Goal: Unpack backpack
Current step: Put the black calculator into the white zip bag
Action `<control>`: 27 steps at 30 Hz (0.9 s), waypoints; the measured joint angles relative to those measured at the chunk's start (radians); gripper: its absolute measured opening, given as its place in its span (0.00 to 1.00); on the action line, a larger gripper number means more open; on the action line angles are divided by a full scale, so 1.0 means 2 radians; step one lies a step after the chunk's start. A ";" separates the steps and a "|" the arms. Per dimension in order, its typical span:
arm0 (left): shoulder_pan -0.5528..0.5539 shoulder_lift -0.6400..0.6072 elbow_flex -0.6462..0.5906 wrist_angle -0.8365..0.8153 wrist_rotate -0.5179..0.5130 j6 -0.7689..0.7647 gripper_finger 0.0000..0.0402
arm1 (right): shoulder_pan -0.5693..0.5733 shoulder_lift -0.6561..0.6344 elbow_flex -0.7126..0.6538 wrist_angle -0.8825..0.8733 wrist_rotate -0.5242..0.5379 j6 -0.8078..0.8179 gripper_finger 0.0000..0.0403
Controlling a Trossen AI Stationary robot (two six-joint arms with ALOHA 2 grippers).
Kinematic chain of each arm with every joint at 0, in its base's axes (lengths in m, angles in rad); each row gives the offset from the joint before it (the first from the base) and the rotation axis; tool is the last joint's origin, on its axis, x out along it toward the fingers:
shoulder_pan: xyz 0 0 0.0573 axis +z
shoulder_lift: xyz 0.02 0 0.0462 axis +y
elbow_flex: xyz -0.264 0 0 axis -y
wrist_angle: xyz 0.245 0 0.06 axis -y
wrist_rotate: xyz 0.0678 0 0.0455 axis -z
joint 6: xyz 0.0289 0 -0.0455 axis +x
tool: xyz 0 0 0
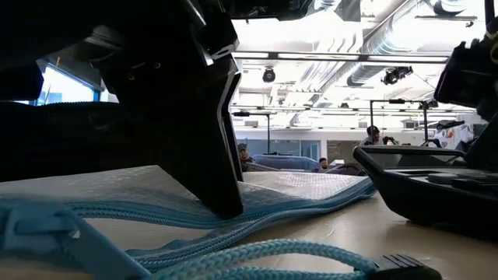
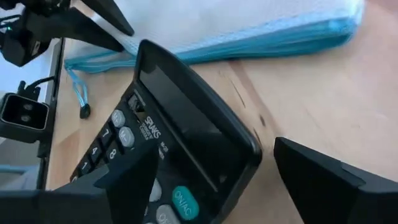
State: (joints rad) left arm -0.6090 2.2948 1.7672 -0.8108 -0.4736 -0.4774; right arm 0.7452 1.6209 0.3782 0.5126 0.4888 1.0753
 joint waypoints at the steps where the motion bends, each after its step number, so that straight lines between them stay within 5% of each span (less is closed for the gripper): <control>1: 0.000 0.000 0.000 0.000 0.000 0.000 0.21 | 0.000 0.010 0.000 0.012 0.003 -0.004 0.69; 14: -0.002 -0.020 0.001 -0.036 0.023 0.088 0.21 | 0.003 0.058 0.001 0.130 0.056 -0.022 0.11; 22: -0.013 -0.055 0.013 -0.024 0.035 0.079 0.21 | 0.041 0.059 0.000 0.132 0.176 -0.022 0.09; 27: -0.018 -0.049 0.006 0.025 0.039 0.075 0.28 | 0.062 0.059 0.000 0.130 0.197 -0.020 0.08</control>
State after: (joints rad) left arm -0.6449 2.1971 1.7791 -0.7613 -0.3954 -0.3281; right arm 0.8693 1.7393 0.3782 0.7734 0.8822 1.0349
